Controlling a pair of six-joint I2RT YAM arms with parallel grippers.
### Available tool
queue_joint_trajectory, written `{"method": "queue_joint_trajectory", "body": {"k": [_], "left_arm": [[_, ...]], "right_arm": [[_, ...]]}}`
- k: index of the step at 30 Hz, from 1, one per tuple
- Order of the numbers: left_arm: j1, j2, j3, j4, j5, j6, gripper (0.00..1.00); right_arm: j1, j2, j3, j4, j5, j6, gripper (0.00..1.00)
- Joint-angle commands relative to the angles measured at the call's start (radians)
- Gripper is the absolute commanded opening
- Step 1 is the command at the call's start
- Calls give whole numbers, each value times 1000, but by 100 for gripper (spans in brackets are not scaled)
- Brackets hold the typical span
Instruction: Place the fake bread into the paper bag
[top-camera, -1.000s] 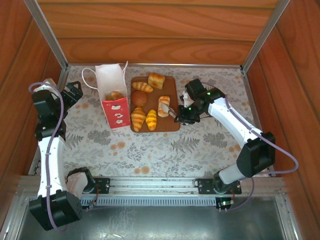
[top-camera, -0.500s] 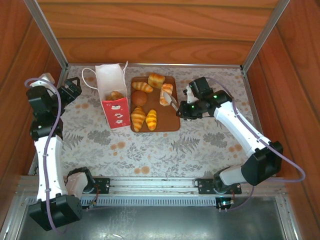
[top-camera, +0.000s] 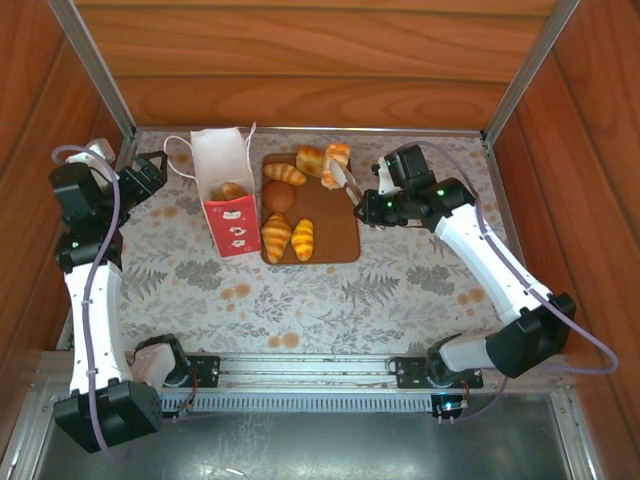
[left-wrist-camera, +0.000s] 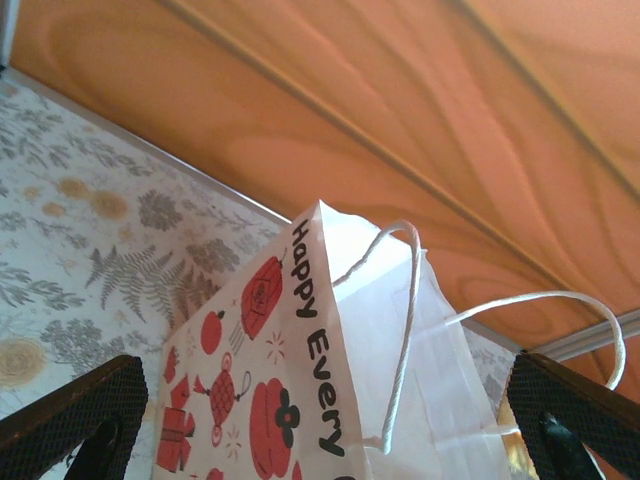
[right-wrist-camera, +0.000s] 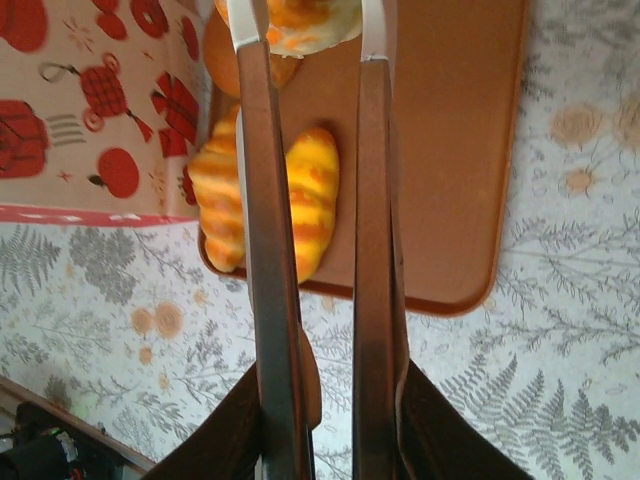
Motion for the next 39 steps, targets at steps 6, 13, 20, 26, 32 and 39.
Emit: {"method": "queue_joint_trajectory", "body": {"k": [6, 13, 20, 26, 32, 39], "left_arm": [[-12, 78, 61, 41, 178, -49, 97], [-54, 149, 85, 66, 127, -50, 84], [-55, 177, 91, 70, 91, -37, 57], [-55, 167, 78, 68, 45, -16, 24], [-56, 159, 74, 44, 7, 10, 8], [-56, 138, 68, 15, -30, 45, 0]], "right_arm": [[-1, -52, 59, 93, 7, 3, 0], [11, -66, 100, 124, 10, -17, 0], [24, -78, 118, 173, 4, -34, 0], [54, -114, 121, 239, 13, -42, 0], [127, -128, 163, 302, 46, -91, 0], [233, -74, 229, 374, 21, -146, 0]]}}
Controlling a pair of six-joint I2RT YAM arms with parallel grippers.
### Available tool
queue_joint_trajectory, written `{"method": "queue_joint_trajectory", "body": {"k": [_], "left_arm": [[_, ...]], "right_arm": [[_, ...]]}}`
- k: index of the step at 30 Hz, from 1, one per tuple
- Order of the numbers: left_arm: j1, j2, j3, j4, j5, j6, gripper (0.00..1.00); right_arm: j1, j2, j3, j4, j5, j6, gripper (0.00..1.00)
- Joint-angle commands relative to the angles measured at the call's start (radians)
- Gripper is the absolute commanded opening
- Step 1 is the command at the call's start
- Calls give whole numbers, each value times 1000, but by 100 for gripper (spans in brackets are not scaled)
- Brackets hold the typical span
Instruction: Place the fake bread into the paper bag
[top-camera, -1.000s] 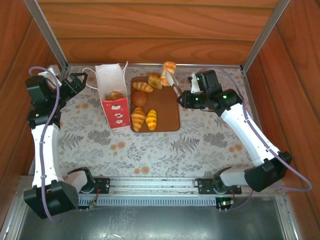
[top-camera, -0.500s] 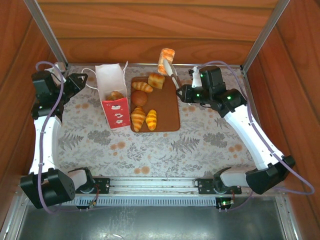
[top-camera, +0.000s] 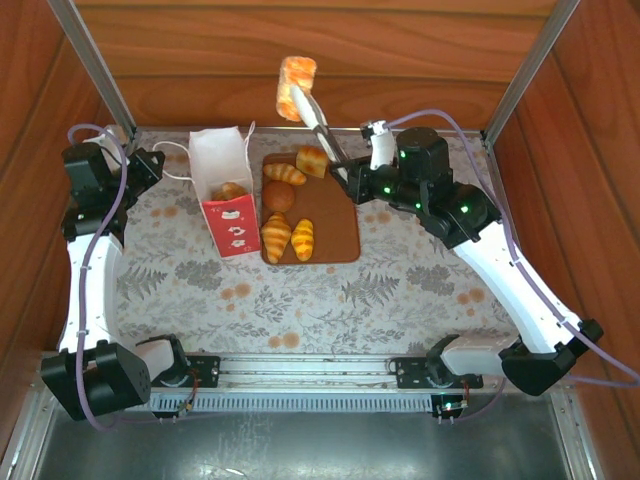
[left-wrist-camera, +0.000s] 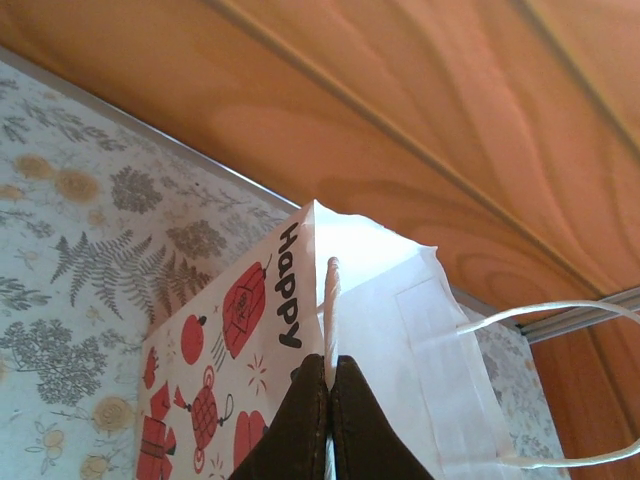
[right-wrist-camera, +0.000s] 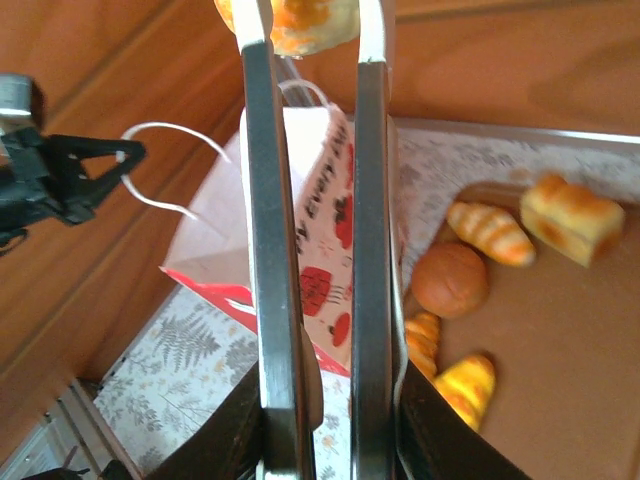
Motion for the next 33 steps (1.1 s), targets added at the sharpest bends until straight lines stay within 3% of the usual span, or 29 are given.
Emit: {"method": "queue_joint_trajectory", "body": {"k": [1, 7, 13, 23, 33], "left_arm": [[-3, -25, -2, -16, -25, 37, 0], [-2, -25, -6, -15, -17, 43, 0], [-2, -28, -9, -17, -7, 46, 0], [-3, -18, -20, -16, -3, 39, 0], [-4, -17, -17, -16, 5, 40, 0]], "right_arm": [[50, 38, 59, 109, -26, -56, 0], [154, 179, 164, 91, -61, -76, 0], [217, 328, 304, -37, -26, -68, 0], [225, 572, 573, -364, 13, -14, 0], [224, 656, 643, -446, -10, 2, 5]]}}
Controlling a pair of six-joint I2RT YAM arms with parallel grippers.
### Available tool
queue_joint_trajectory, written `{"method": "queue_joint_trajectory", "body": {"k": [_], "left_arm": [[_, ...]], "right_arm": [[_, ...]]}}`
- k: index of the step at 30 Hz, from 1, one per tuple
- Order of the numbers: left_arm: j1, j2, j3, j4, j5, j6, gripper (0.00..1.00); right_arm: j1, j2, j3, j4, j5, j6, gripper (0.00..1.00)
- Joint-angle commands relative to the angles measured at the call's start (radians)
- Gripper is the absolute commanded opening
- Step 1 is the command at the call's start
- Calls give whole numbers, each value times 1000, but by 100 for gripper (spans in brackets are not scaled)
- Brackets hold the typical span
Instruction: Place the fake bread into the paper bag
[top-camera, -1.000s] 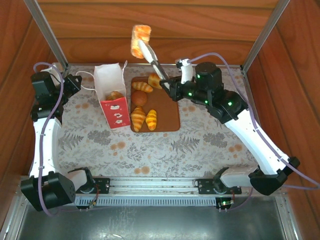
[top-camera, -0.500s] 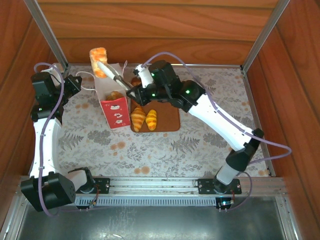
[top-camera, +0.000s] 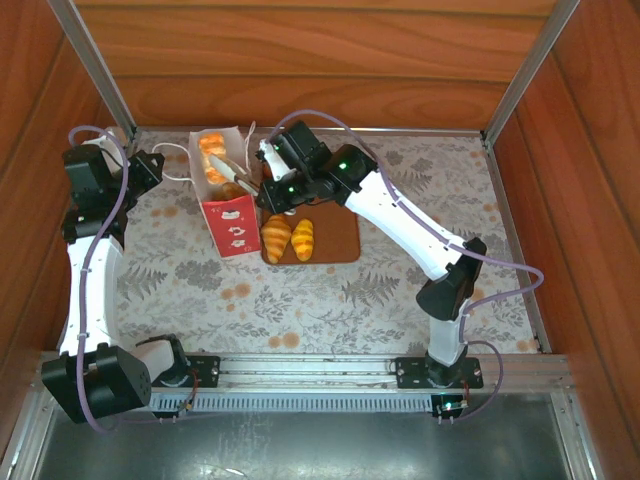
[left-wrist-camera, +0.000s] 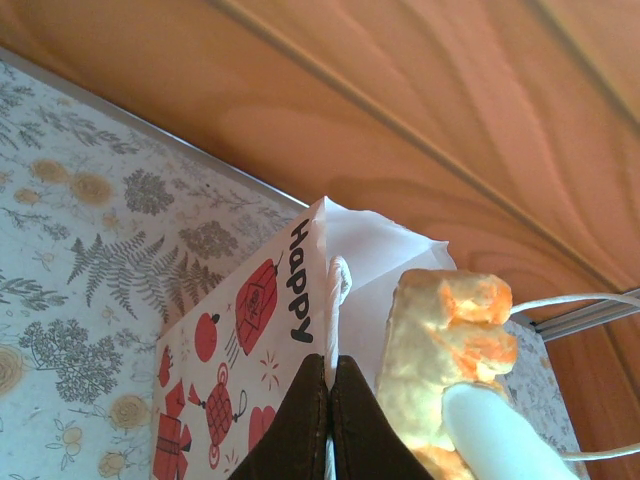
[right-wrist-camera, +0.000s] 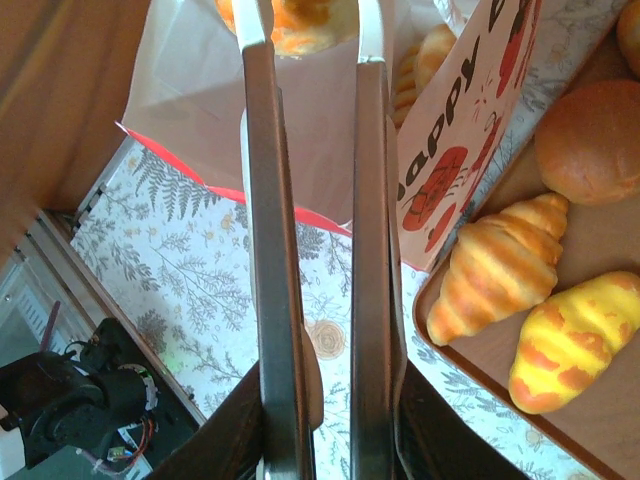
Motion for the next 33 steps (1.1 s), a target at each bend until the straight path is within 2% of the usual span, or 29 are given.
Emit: {"method": "queue_joint_trajectory", "body": {"k": [1, 3, 11, 14, 18, 26, 33], "left_arm": [[-4, -7, -7, -7, 15, 13, 0], [-4, -10, -9, -7, 16, 13, 0], [-4, -1, -6, -5, 24, 9, 0], [-7, 2, -4, -4, 26, 9, 0], [-6, 3, -4, -3, 28, 9, 0], [-7, 5, 1, 1, 39, 3, 0], [-7, -3, 12, 0, 54, -9, 15]], "right_arm": [[2, 26, 65, -18, -18, 10, 7], [2, 41, 80, -29, -23, 10, 10], [-1, 38, 75, -29, -11, 17, 37], [-4, 34, 71, -21, -8, 18, 43], [-7, 28, 70, -9, -4, 17, 45], [-11, -27, 70, 52, -10, 10, 44], [-22, -116, 65, 92, -16, 11, 44]]}}
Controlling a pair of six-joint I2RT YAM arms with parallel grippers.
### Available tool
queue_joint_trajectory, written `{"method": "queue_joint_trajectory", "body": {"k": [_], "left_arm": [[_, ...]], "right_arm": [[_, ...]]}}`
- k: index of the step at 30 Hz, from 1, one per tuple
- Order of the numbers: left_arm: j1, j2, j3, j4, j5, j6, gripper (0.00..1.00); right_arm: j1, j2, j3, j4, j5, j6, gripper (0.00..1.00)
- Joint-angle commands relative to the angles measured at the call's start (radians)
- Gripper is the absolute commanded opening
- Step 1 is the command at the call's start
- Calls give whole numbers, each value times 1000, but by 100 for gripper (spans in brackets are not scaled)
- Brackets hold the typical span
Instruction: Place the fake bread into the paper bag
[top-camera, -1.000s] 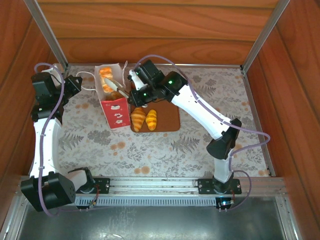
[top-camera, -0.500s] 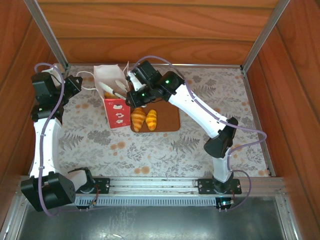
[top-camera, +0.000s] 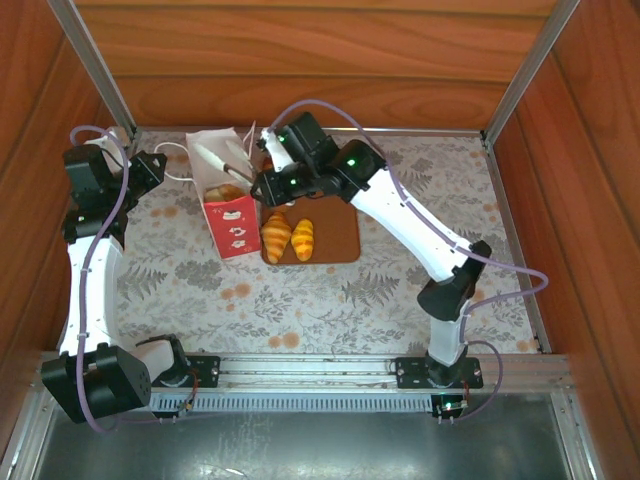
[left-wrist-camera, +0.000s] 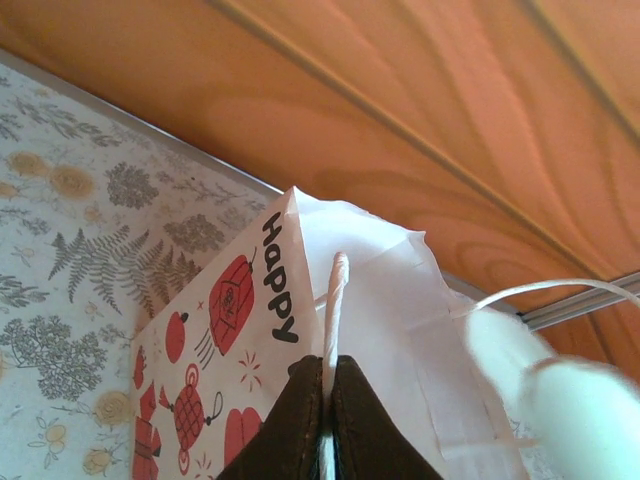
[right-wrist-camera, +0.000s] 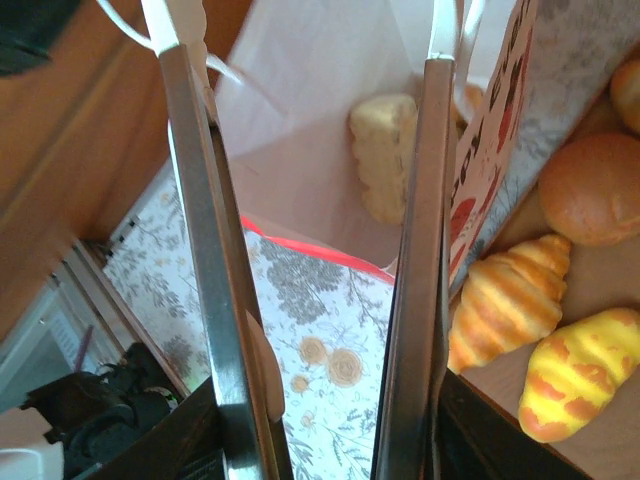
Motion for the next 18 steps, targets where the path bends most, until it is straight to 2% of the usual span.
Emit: {"method": "queue_joint_trajectory", "body": {"k": [1, 6, 12, 18], "left_arm": [[-3, -5, 13, -1, 24, -6, 18], [-3, -19, 27, 2, 36, -19, 41], [-3, -55, 39, 6, 38, -24, 74], [-3, -108, 30, 7, 3, -13, 95]], "right_arm": [[-13, -95, 10, 65, -13, 2, 44], [-22, -185, -36, 101, 2, 9, 44], [-37, -326, -144, 115, 55, 14, 44], [-94, -480, -347, 110, 89, 61, 45]]}}
